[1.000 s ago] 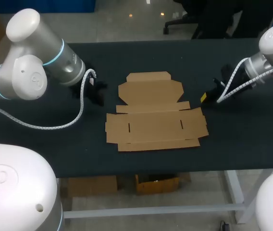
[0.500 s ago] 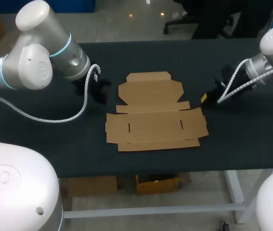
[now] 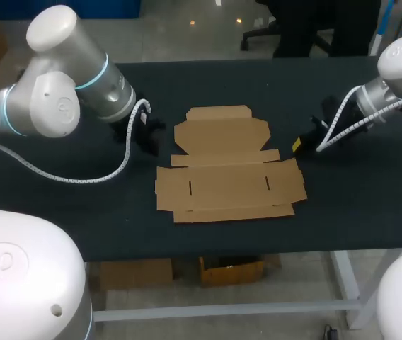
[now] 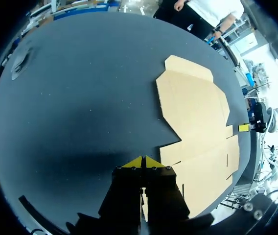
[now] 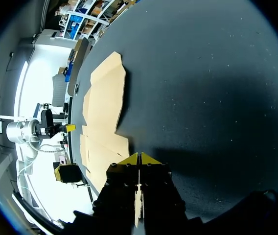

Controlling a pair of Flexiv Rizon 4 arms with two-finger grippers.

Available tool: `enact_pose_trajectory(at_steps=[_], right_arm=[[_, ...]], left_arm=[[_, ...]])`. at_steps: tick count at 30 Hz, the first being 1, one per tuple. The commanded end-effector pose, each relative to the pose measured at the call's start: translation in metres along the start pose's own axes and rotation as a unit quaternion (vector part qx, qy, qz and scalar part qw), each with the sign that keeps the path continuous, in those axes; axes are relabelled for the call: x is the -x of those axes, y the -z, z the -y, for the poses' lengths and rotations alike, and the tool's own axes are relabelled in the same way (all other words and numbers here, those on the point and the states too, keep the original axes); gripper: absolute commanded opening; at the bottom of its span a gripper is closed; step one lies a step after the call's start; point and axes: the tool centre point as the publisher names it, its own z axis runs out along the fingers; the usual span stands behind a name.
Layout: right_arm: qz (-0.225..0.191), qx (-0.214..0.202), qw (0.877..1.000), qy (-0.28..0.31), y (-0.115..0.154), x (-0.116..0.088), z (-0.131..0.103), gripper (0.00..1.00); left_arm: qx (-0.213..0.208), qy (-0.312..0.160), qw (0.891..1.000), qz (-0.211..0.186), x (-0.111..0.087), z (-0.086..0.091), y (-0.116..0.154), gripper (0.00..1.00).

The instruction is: Assemble the packaging by folding the flat box into shape, placing the metal phone stand inside, and closing the box properly

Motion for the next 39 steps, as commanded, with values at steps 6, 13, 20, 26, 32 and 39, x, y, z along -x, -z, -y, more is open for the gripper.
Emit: enact_pose_trajectory(at_steps=[6,13,20,26,32,39], right_arm=[[-0.002,-0.014,1.0,0.002,-0.011,0.0,-0.006,0.0],[0.001,-0.019,1.0,0.005,-0.017,-0.001,-0.007,0.0],[0.001,-0.026,1.0,0.008,-0.024,-0.003,-0.008,0.0],[0.004,-0.03,1.0,0.009,-0.028,-0.004,-0.007,0.0],[0.006,-0.031,0.999,0.004,-0.03,-0.001,-0.006,0.0],[0.01,-0.033,0.999,0.0,-0.033,0.001,-0.007,0.0]], left_arm=[[-0.003,-0.004,1.0,-0.009,-0.003,-0.004,-0.011,0.0],[0.0,-0.008,1.0,-0.019,-0.005,-0.005,-0.017,0.0],[0.004,-0.009,1.0,-0.022,-0.007,-0.005,-0.022,0.0],[0.007,-0.011,1.0,-0.025,-0.008,-0.006,-0.025,0.0],[0.01,-0.012,0.999,-0.028,-0.009,-0.006,-0.028,0.0],[0.012,-0.013,0.999,-0.033,-0.011,-0.005,-0.031,0.0]])
